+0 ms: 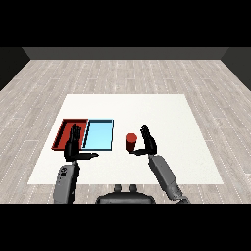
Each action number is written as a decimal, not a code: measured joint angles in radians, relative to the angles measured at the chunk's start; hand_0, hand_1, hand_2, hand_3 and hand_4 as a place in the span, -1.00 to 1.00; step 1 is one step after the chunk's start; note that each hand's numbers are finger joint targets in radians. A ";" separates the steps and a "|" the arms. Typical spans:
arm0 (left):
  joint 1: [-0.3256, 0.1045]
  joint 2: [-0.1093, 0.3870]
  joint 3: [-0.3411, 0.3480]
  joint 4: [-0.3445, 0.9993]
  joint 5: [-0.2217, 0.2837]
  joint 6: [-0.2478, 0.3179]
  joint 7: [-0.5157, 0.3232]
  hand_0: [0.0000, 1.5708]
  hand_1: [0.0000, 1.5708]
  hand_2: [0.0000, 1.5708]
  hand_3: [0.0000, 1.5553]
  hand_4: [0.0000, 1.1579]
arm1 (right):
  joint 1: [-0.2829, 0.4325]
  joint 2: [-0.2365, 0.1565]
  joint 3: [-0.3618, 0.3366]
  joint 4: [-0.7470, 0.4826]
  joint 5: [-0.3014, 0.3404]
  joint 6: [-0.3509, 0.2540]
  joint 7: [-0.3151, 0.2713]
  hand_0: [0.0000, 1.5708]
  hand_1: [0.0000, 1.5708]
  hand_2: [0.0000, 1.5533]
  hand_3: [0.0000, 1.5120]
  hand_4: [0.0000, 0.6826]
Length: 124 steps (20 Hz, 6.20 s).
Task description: Pick the red can and put it in the red box
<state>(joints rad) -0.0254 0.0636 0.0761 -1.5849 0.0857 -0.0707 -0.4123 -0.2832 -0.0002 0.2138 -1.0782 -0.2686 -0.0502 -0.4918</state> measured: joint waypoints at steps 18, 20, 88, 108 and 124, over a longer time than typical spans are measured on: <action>0.002 -0.014 -0.018 -0.012 -0.010 0.010 0.014 -1.00 -1.00 -1.00 -1.00 -1.00 | -0.117 0.000 0.112 0.185 -0.154 -0.077 -0.093 -1.00 -1.00 -1.00 -1.00 -1.00; 0.008 -0.012 -0.014 -0.006 -0.009 0.005 -0.003 -1.00 -1.00 -1.00 -1.00 -1.00 | -0.121 0.000 0.122 0.182 -0.167 -0.076 -0.092 -1.00 -1.00 -1.00 -1.00 -1.00; -0.023 -0.051 -0.171 -0.043 -0.066 0.005 0.079 -1.00 -1.00 -1.00 -1.00 -1.00 | -0.132 -0.173 0.207 -0.361 0.010 -0.527 0.297 1.00 1.00 0.88 0.85 0.83; -0.148 -0.063 -0.410 -0.021 -0.019 0.117 0.243 -1.00 -1.00 -1.00 -1.00 -1.00 | -0.128 -0.047 0.105 -0.489 0.194 -0.429 0.334 1.00 1.00 0.91 0.88 0.90; -0.255 -0.064 -0.564 0.164 0.110 0.224 0.250 -1.00 -1.00 -1.00 -1.00 -1.00 | -0.109 -0.002 0.134 -0.535 0.259 -0.406 0.358 1.00 1.00 0.90 0.87 0.87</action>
<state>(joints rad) -0.2801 0.0001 -0.4875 -1.4206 0.1956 0.1536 -0.1622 -0.3925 -0.0025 0.3474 -1.6136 -0.0092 -0.4559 -0.1335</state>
